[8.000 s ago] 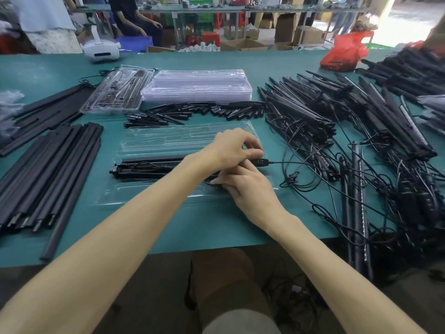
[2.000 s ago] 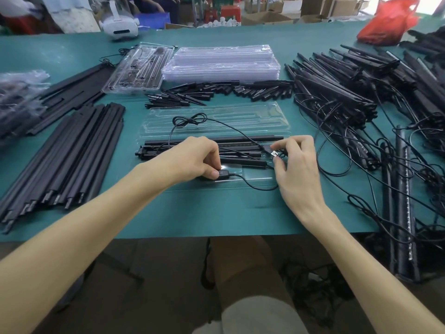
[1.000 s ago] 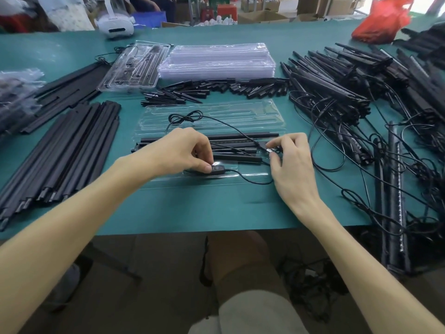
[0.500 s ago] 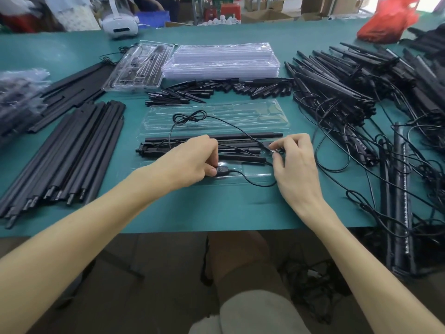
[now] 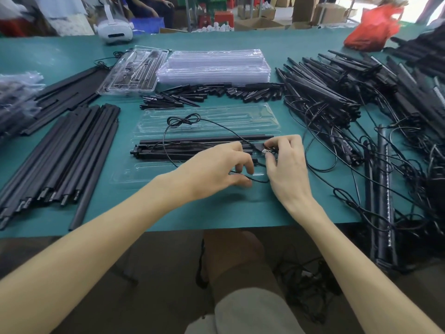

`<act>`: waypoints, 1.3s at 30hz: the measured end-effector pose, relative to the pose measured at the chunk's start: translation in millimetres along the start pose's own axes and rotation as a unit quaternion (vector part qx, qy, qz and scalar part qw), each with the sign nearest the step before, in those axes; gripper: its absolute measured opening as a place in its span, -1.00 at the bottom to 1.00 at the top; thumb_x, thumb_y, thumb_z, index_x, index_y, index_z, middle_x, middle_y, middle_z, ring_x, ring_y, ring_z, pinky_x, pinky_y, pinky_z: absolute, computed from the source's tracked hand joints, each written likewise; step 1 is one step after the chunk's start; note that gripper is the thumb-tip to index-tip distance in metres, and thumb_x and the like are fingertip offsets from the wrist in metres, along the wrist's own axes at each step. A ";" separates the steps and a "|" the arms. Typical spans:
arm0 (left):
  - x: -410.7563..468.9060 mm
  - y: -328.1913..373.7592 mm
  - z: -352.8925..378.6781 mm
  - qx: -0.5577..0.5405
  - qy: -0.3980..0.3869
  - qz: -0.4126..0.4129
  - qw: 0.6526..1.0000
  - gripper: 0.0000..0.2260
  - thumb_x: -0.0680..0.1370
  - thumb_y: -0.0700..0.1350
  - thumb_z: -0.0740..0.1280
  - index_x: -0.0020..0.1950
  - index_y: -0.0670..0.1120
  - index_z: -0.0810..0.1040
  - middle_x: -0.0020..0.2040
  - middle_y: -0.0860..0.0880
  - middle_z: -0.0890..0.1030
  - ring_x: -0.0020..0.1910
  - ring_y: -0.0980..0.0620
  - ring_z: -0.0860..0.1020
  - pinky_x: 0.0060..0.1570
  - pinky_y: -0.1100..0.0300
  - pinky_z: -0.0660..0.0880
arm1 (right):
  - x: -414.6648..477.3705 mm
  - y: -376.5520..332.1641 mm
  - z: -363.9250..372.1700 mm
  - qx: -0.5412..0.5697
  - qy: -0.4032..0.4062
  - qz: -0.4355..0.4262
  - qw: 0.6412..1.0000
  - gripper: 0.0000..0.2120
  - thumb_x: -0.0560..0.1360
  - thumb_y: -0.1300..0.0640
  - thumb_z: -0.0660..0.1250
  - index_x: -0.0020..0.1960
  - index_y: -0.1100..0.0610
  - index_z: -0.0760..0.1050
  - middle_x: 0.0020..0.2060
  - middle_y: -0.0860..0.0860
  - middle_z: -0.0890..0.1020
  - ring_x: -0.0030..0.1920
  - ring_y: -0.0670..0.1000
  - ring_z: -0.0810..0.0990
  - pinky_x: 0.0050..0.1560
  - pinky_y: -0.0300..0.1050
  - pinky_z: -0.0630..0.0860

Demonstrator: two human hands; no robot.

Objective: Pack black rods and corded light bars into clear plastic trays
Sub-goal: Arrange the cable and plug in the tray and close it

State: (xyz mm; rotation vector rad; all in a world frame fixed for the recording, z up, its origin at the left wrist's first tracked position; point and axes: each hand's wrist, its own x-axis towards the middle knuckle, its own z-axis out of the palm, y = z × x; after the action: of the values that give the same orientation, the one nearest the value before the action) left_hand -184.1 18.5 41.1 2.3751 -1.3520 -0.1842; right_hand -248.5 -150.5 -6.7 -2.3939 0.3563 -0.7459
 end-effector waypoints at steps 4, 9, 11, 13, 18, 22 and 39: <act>7.0 -4.2 1.4 -0.024 0.061 0.000 0.998 -0.89 0.55 -0.06 0.46 -0.06 -0.09 0.67 -0.14 0.06 0.47 -0.16 0.06 0.47 -0.03 0.09 0.45 | 1.0 -0.6 -3.4 0.084 0.037 0.038 0.995 -0.83 0.59 0.30 0.28 0.17 0.21 0.51 0.13 0.05 0.41 0.04 -0.06 0.51 0.07 -0.51 0.32; 22.7 -10.8 9.9 -0.047 0.084 -0.046 0.994 -0.90 0.55 -0.06 0.46 -0.06 -0.08 0.65 -0.21 0.12 0.53 -0.23 0.11 0.48 -0.11 0.13 0.47 | 2.3 2.2 -10.6 0.176 0.089 0.099 0.975 -0.82 0.60 0.30 0.26 0.13 0.10 0.52 0.09 0.04 0.51 0.02 -0.18 0.54 0.02 -0.49 0.40; 29.2 -12.2 16.5 -0.063 0.076 -0.071 0.993 -0.90 0.53 -0.05 0.48 -0.10 -0.04 0.61 -0.24 0.16 0.54 -0.26 0.18 0.50 -0.15 0.15 0.46 | 2.3 3.0 -12.2 0.193 0.103 0.110 0.970 -0.83 0.60 0.29 0.26 0.11 0.09 0.53 0.08 0.04 0.55 0.02 -0.11 0.56 0.02 -0.44 0.42; 34.6 -14.2 21.9 -0.074 0.072 -0.096 0.990 -0.86 0.50 -0.04 0.50 -0.12 -0.01 0.56 -0.22 0.15 0.59 -0.22 0.12 0.55 -0.11 0.10 0.52 | 2.2 2.6 -12.8 0.204 0.115 0.108 0.966 -0.84 0.60 0.30 0.26 0.10 0.13 0.55 0.06 0.05 0.57 0.00 -0.10 0.56 0.01 -0.41 0.44; 37.1 -19.0 26.4 -0.102 0.090 -0.110 0.985 -0.73 0.44 -0.02 0.56 -0.20 0.07 0.45 -0.26 0.13 0.58 -0.25 0.11 0.54 -0.21 0.12 0.48 | 2.5 1.0 -13.0 0.216 0.133 0.090 0.963 -0.87 0.60 0.29 0.26 0.07 0.16 0.56 0.01 0.06 0.58 -0.07 -0.11 0.55 -0.02 -0.37 0.44; 36.1 -16.1 31.5 -0.123 0.109 -0.103 0.981 -0.69 0.39 -0.08 0.59 -0.30 0.06 0.45 -0.24 0.03 0.57 -0.27 0.06 0.48 -0.18 0.07 0.49 | 1.0 -0.1 -12.4 0.214 0.134 0.072 0.965 -0.89 0.61 0.27 0.26 0.07 0.17 0.56 0.01 0.06 0.57 -0.05 -0.10 0.55 -0.03 -0.40 0.42; 29.8 -20.8 28.2 -0.124 0.100 -0.084 0.984 -0.87 0.45 -0.09 0.53 -0.23 0.06 0.62 -0.23 0.09 0.59 -0.34 0.28 0.49 -0.31 0.43 0.34 | -2.4 -6.7 -4.5 0.149 0.031 -0.071 0.986 -0.80 0.65 0.08 0.29 0.12 0.21 0.57 0.01 0.04 0.52 -0.02 -0.22 0.49 0.08 -0.43 0.37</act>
State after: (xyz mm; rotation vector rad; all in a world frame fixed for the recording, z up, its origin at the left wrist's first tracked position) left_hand -160.6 -5.2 9.5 2.2281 -0.9767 -0.1466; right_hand -252.6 -146.4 -0.6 -2.1314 0.0894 -0.8726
